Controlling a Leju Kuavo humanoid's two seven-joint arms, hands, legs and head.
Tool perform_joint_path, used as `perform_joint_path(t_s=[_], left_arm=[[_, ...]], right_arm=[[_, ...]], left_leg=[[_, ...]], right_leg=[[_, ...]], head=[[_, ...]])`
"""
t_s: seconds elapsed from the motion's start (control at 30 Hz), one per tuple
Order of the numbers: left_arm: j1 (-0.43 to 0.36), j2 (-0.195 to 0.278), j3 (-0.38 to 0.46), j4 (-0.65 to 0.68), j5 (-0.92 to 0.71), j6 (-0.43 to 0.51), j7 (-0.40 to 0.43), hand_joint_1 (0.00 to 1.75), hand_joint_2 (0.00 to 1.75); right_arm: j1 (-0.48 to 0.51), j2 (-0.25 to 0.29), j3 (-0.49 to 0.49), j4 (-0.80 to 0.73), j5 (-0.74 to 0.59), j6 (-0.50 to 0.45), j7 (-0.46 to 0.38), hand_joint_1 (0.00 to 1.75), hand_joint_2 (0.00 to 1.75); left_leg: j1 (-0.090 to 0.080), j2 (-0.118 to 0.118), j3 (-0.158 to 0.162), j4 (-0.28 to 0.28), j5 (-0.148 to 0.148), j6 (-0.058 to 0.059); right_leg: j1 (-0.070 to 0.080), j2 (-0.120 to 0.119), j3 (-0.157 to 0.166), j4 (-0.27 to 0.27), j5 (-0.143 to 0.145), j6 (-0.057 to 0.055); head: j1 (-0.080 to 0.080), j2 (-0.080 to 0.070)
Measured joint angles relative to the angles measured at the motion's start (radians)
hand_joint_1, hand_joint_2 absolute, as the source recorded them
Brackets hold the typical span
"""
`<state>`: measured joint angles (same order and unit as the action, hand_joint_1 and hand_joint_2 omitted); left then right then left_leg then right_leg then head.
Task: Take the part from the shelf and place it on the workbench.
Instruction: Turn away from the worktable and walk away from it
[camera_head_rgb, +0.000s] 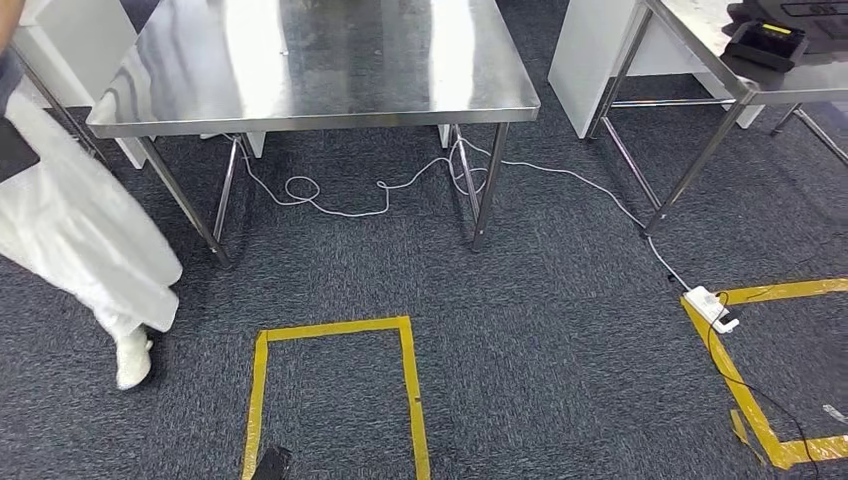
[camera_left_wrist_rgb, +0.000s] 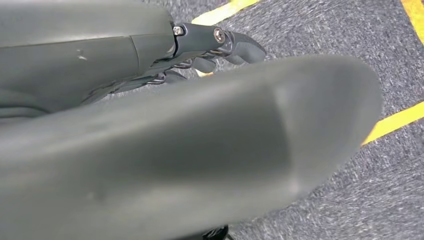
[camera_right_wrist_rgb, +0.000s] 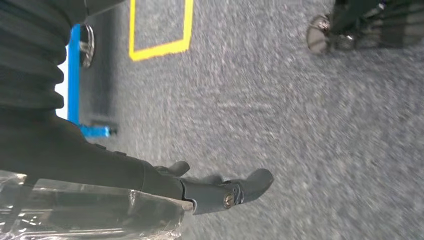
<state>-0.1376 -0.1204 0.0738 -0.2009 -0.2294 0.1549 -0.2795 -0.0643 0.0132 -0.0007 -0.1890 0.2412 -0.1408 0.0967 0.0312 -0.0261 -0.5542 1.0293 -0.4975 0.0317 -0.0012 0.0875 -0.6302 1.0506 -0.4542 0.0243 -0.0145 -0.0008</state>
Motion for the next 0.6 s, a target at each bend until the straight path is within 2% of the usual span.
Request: perform_joint_path(t_s=[0.07, 0.13, 0.17, 0.2, 0.23, 0.27, 0.3, 0.33, 0.37, 0.4, 0.43, 0.47, 0.5, 0.53, 0.57, 0.6], left_arm=[[0.002, 0.0, -0.001, 0.0, -0.003, 0.003, 0.001, 0.0, 0.0], [0.008, 0.001, -0.002, 0.001, -0.006, 0.005, 0.003, 0.0, 0.0], [0.01, 0.001, -0.002, 0.001, -0.008, 0.006, 0.004, 0.0, 0.0], [0.011, 0.002, -0.002, 0.001, -0.01, 0.006, 0.005, 0.0, 0.0], [0.012, 0.002, -0.004, 0.002, -0.012, 0.005, 0.005, 0.0, 0.0], [0.012, 0.002, -0.005, 0.002, -0.015, 0.004, 0.007, 0.0, 0.0], [0.012, 0.003, -0.007, 0.002, -0.018, 0.003, 0.008, 0.0, 0.0], [0.013, 0.004, -0.009, 0.002, -0.021, 0.002, 0.011, 0.0, 0.0], [0.013, 0.005, -0.01, 0.002, -0.024, 0.002, 0.013, 0.0, 0.0], [0.014, 0.005, -0.011, 0.002, -0.026, 0.003, 0.015, 0.0, 0.0], [0.014, 0.006, -0.012, 0.002, -0.027, 0.004, 0.017, 0.0, 0.0], [0.014, 0.006, -0.013, 0.002, -0.028, 0.005, 0.018, 0.0, 0.0], [0.014, 0.007, -0.014, 0.002, -0.03, 0.006, 0.019, 0.0, 0.0], [0.016, 0.009, -0.015, 0.002, -0.032, 0.006, 0.019, 0.0, 0.0], [0.02, 0.011, -0.016, 0.002, -0.034, 0.007, 0.018, 0.0, 0.0], [0.026, 0.013, -0.016, 0.002, -0.035, 0.009, 0.017, 0.0, 0.0]], right_arm=[[0.0, 0.004, -0.003, 0.0, 0.002, 0.003, 0.003, 0.0, 1.75], [0.0, 0.006, -0.006, 0.0, 0.002, 0.005, 0.004, 0.0, 1.75], [0.001, 0.007, -0.008, 0.0, 0.002, 0.005, 0.004, 0.0, 1.75], [0.003, 0.008, -0.009, 0.0, 0.004, 0.005, 0.004, 0.0, 1.75], [0.004, 0.008, -0.009, 0.0, 0.006, 0.005, 0.004, 0.0, 1.75], [0.005, 0.009, -0.009, 0.0, 0.009, 0.005, 0.003, 0.0, 1.75], [0.004, 0.012, -0.009, 0.0, 0.013, 0.005, 0.003, 0.0, 1.75], [0.002, 0.014, -0.009, 0.0, 0.016, 0.006, 0.003, 0.0, 1.75], [0.0, 0.017, -0.009, 0.0, 0.018, 0.006, 0.004, 0.0, 1.75], [0.0, 0.019, -0.009, 0.0, 0.02, 0.006, 0.004, 0.0, 1.75], [0.0, 0.019, -0.009, 0.001, 0.02, 0.006, 0.006, 0.0, 1.75], [0.002, 0.019, -0.009, 0.001, 0.022, 0.006, 0.009, 0.0, 1.75], [0.003, 0.02, -0.009, 0.001, 0.024, 0.006, 0.012, 0.0, 1.75], [0.004, 0.022, -0.009, 0.001, 0.027, 0.006, 0.014, 0.0, 1.75], [0.004, 0.024, -0.009, 0.001, 0.031, 0.005, 0.013, 0.0, 1.75], [0.004, 0.026, -0.009, 0.001, 0.036, 0.002, 0.01, 0.0, 1.75]], left_leg=[[0.002, 0.03, -0.005, -0.006, 0.009, 0.008], [0.002, 0.063, -0.012, -0.005, 0.012, 0.007], [0.003, 0.079, -0.015, -0.005, 0.013, 0.005], [0.004, 0.093, -0.017, -0.005, 0.015, 0.002], [0.006, 0.106, -0.017, -0.005, 0.016, -0.002], [0.008, 0.117, -0.016, -0.005, 0.017, -0.007], [0.008, 0.128, -0.014, -0.005, 0.016, -0.015], [0.006, 0.138, -0.01, -0.005, 0.015, -0.024], [0.005, 0.148, -0.004, -0.007, 0.013, -0.034], [0.005, 0.158, 0.004, -0.011, 0.01, -0.042], [0.006, 0.168, 0.012, -0.016, 0.009, -0.05], [0.01, 0.164, 0.019, -0.018, 0.005, -0.057], [0.013, 0.141, 0.019, -0.008, -0.009, -0.062], [0.015, 0.107, 0.009, 0.021, -0.037, -0.065], [0.016, 0.068, -0.012, 0.074, -0.077, -0.064], [0.014, 0.04, -0.041, 0.143, -0.123, -0.06]], right_leg=[[-0.003, -0.056, -0.05, 0.099, -0.053, -0.005], [-0.013, -0.074, -0.104, 0.223, -0.105, -0.001], [-0.019, -0.077, -0.111, 0.249, -0.113, 0.008], [-0.025, -0.081, -0.094, 0.234, -0.108, 0.019], [-0.03, -0.091, -0.055, 0.178, -0.091, 0.032], [-0.035, -0.112, -0.003, 0.099, -0.071, 0.042], [-0.036, -0.14, 0.039, 0.031, -0.053, 0.048], [-0.032, -0.162, 0.066, -0.017, -0.041, 0.047], [-0.027, -0.176, 0.076, -0.038, -0.035, 0.042], [-0.02, -0.175, 0.073, -0.037, -0.033, 0.034], [-0.016, -0.162, 0.072, -0.041, -0.031, 0.025], [-0.023, -0.149, 0.075, -0.046, -0.027, 0.014], [-0.028, -0.136, 0.076, -0.052, -0.021, 0.003], [-0.033, -0.124, 0.077, -0.057, -0.014, -0.011], [-0.037, -0.111, 0.074, -0.06, -0.007, -0.023], [-0.032, -0.098, 0.07, -0.06, -0.003, -0.031]], head=[[0.007, 0.0], [0.011, 0.0], [0.012, 0.0], [0.012, 0.0], [0.012, 0.0], [0.012, 0.0], [0.012, 0.0], [0.012, 0.0], [0.012, 0.0], [0.011, 0.0], [0.009, 0.0], [0.007, 0.0], [0.003, 0.0], [-0.001, 0.0], [-0.004, 0.0], [-0.006, 0.0]])
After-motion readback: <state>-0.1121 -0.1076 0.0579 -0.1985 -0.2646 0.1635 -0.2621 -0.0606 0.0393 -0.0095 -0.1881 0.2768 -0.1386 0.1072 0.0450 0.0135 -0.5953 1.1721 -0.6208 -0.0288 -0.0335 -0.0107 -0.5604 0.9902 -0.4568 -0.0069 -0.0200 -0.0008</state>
